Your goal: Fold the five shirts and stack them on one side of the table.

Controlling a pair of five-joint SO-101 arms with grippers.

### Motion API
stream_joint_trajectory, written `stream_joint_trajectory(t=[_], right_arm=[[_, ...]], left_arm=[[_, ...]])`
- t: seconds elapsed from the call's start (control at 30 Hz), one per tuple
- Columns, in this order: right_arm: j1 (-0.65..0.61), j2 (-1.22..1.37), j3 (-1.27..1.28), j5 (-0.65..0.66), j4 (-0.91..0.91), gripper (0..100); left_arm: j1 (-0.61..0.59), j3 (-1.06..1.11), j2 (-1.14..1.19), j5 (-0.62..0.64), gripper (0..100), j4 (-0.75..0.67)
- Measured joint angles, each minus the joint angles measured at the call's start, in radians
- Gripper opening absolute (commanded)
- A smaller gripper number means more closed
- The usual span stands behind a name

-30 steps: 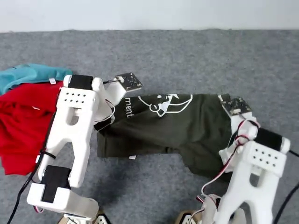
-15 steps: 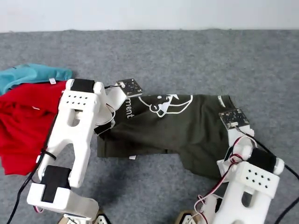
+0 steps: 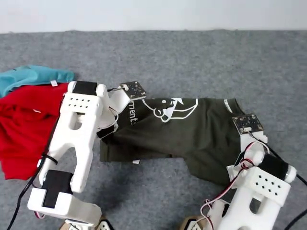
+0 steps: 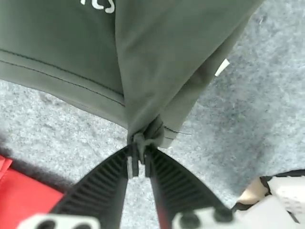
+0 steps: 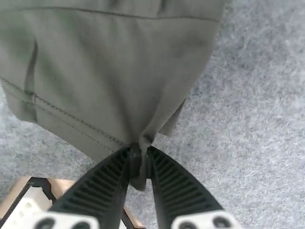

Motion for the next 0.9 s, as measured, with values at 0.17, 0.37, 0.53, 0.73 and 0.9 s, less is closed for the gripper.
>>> stream_joint_trajectory(t=[0.17,0.37,0.53,0.73,0.9], right_arm=[[0.0,0.0,0.0,0.0,0.0,1.3],[0.002,0.0,0.0,0.0,0.0,18.6],[0.002,0.0,0.0,-0.017,0.0,22.6],[0.002,0.0,0.0,-0.021,0.0,21.0],[0.002,0.0,0.0,-0.021,0.0,21.0]], left_arm=[[0.0,0.017,0.0,0.0,2,0.0],[0.0,0.043,0.0,0.0,6,0.0],[0.0,0.043,0.0,0.0,14,-0.005],[0.0,-0.034,0.0,0.0,13,-0.003],[0.0,-0.187,0.0,0.0,13,0.055]])
